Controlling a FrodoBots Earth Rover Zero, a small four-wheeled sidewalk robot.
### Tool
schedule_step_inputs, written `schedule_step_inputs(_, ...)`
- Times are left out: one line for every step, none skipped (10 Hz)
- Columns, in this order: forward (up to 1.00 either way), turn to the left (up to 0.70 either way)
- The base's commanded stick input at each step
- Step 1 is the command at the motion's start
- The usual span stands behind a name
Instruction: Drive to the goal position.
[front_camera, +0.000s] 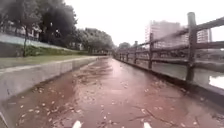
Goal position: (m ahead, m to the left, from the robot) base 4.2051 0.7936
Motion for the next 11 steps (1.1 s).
schedule_step_inputs(0.5, 0.0)
schedule_step_inputs(0.5, 0.0)
schedule_step_inputs(0.5, 0.0)
schedule_step_inputs(0.5, 0.0)
schedule_step_inputs(0.5, 0.0)
schedule_step_inputs(0.5, 0.0)
schedule_step_inputs(0.5, 0.0)
schedule_step_inputs(0.5, 0.0)
schedule_step_inputs(0.5, 0.0)
schedule_step_inputs(0.5, 0.0)
schedule_step_inputs(0.5, 0.0)
